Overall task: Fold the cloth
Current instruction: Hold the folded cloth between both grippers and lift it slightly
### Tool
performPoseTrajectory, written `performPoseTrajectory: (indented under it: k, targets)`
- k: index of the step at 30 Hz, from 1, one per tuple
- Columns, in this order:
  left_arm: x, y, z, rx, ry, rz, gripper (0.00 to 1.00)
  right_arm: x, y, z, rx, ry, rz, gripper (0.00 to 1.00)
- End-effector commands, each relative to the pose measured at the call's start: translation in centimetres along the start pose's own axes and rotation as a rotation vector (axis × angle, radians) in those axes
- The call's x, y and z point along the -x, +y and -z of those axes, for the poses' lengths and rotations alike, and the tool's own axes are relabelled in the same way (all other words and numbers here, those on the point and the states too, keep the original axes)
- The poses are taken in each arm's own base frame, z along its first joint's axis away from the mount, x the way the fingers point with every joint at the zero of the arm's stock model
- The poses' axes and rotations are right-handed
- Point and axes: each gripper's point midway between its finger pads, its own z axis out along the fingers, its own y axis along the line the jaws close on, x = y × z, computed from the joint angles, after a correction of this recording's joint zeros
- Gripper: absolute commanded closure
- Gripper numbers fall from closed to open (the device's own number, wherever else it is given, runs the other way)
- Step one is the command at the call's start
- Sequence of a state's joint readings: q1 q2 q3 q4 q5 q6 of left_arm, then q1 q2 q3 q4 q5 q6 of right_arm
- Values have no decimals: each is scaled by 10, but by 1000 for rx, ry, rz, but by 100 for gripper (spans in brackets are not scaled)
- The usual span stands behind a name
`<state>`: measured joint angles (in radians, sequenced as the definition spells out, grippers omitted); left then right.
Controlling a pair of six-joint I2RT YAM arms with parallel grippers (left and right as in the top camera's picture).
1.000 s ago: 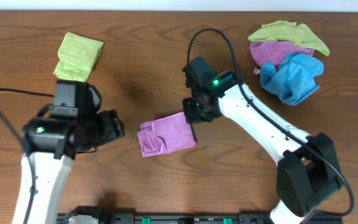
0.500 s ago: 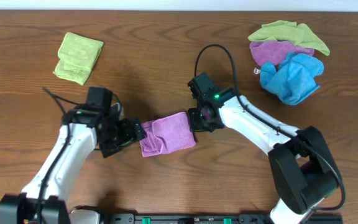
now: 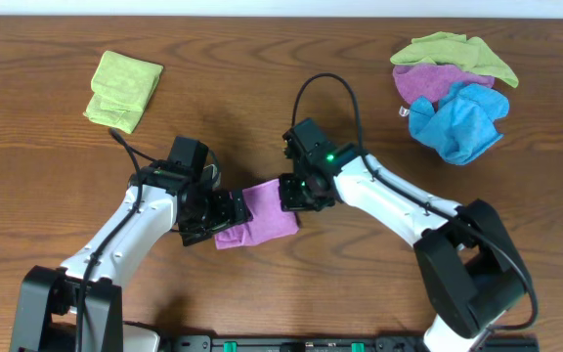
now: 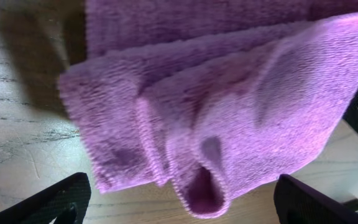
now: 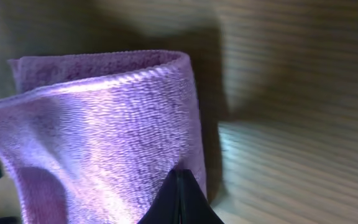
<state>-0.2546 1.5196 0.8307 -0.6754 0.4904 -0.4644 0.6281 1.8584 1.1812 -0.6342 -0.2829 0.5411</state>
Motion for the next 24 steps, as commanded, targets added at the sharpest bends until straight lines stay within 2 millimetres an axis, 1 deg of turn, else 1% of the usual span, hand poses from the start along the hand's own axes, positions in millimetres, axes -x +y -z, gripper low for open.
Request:
performPoseTrajectory:
  k: [1,7,9,12,14,16,19,24]
  targets:
    - [-2,6,-4,25,7,12,5,-10,7,-8,21,36,-5,99]
    - [-2,9,-5,47,4,10,4,-12,8,-7,28,45,-24,99]
    - [-2,17,-5,91,-4,2,2,-12,8,-7,28,45,-24,99]
    - [0,23,-3,117,-12,-17,0,-12,8,-7,28,46,-21,99]
    - [2,26,-3,132,-25,-32,1,-12,8,-7,28,46,-21,99]
    - [6,30,-3,158,-44,-36,4,-12,8,-7,28,46,-21,99]
    - [7,28,-9,138,-59,-32,4,-12,9,-7,34,49,-21,99]
    - [-1,26,-27,48,-48,-19,2,-13,9,-7,35,50,-20,99]
